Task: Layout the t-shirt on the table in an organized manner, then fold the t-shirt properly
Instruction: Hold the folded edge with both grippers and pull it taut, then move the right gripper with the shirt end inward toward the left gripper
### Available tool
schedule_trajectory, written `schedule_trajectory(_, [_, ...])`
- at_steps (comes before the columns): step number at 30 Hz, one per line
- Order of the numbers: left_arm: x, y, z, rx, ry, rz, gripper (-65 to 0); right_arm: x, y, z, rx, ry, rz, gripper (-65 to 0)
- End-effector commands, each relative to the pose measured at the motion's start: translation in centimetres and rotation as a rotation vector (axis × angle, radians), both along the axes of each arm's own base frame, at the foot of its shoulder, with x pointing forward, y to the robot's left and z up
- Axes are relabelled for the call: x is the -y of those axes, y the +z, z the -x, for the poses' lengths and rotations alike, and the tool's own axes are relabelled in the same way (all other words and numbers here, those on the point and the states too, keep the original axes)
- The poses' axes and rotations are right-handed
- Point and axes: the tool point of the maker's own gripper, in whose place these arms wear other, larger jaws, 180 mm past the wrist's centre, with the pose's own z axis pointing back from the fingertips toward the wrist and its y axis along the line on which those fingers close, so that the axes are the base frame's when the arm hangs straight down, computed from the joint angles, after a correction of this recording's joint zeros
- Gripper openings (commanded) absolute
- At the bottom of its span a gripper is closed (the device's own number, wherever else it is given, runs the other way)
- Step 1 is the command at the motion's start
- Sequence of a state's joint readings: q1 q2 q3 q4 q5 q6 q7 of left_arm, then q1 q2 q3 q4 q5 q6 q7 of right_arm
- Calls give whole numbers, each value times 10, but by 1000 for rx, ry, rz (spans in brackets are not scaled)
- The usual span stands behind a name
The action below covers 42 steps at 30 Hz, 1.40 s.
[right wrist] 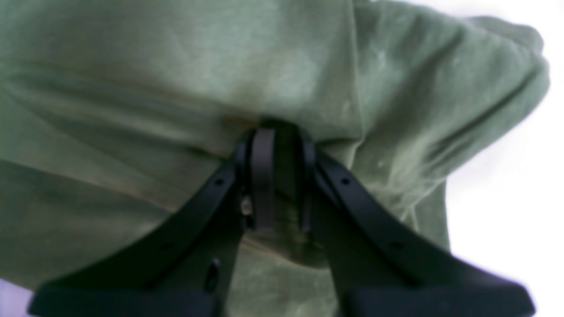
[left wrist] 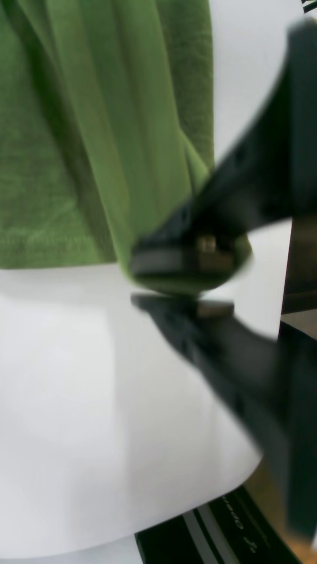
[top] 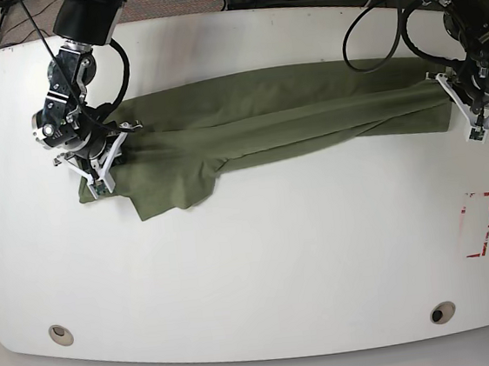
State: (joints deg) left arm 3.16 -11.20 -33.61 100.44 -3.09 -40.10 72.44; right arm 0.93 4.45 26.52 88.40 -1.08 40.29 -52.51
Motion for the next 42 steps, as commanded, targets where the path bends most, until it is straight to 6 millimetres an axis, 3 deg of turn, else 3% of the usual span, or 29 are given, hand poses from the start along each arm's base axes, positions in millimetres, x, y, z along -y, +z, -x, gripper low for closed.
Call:
schedule_trajectory(1, [-12,15,-6,27,0,-48,-419,9,-3,6,-41,-5,40,-569])
schedule_trajectory(3, [-15,17,-6,25,0,-57,-338,9,-3,6,-41,-5,40,-569])
schedule_trajectory(6, [-15,20,-8,35,-1,-60,-271,9,-3,6,-43,-6,40,-569])
schedule_trajectory(9, [-15,29,-13,62,-8,-75,-271,9,-3,6,-43,-6,41,-569])
schedule_trajectory(17, [-8,66,-28,144,-16,-107,-271,14,24,2,13,1,98,-569])
schedule_trajectory(21, [-4,69,-34,159,-19,-84,-271,17,40,-1,35,0,135,-569])
schedule_trajectory(29, [45,22,-50,135,-106,79,-271,23,78,-7,108,-4,210,-564])
schedule_trajectory(34, [59,-9,-46,99,-135,151,-271,25,91,-13,129,-9,229,-563])
schedule_trajectory(37, [63,-17,-46,101,-138,177,-271,24,95,-21,144,-12,223,-556])
schedule_trajectory(40, [62,-26,-45,93,-133,198,-271,25,96,-32,149,-15,208,-474])
schedule_trajectory(42, [61,-32,-43,82,-126,208,-271,24,96,-40,152,-18,195,-380])
